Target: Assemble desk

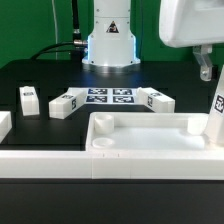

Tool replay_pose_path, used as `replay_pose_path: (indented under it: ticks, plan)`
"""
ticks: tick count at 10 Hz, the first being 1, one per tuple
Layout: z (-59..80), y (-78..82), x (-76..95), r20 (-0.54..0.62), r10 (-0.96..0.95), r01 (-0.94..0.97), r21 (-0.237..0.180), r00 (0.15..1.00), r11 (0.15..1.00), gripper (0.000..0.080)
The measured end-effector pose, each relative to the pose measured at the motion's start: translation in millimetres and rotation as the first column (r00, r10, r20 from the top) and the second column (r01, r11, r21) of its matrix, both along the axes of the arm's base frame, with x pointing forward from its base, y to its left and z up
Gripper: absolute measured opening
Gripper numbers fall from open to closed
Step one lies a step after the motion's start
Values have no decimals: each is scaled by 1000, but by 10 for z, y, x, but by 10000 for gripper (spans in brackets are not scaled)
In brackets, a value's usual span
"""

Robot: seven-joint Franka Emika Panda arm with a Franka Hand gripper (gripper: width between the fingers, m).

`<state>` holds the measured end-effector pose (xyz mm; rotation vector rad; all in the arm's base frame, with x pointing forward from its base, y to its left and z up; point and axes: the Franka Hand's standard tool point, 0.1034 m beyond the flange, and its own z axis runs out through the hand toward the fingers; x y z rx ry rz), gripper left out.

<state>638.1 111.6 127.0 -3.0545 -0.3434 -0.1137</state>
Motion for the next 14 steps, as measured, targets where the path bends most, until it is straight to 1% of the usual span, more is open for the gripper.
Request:
replay_pose_path:
  ticks: [1, 3, 4, 5, 6, 7, 11, 13, 14]
  plan:
    - [-32, -25, -10, -4, 4, -4, -2, 1000, 1000, 649]
    - [-68, -10, -27, -10, 7, -7, -2, 1000, 1000, 649]
    - [-70, -10, -28, -11, 13, -13, -2, 1000, 1000, 540]
    - [-71, -10, -28, -11, 13, -13, -2, 1000, 1000, 404]
    - [-68, -23, -21, -9, 13, -13, -4, 1000, 1000, 404]
    - [-71, -49, -18, -9, 9, -9, -6, 1000, 1000, 297]
    - [-72, -52, -17, -11, -24, 24, -3, 1000, 1000, 296]
    - [-72, -63, -16, -20, -145, 145, 3, 989, 989, 296]
    - [-76, -74, -20, -24, -287, 287, 18, 958, 958, 296]
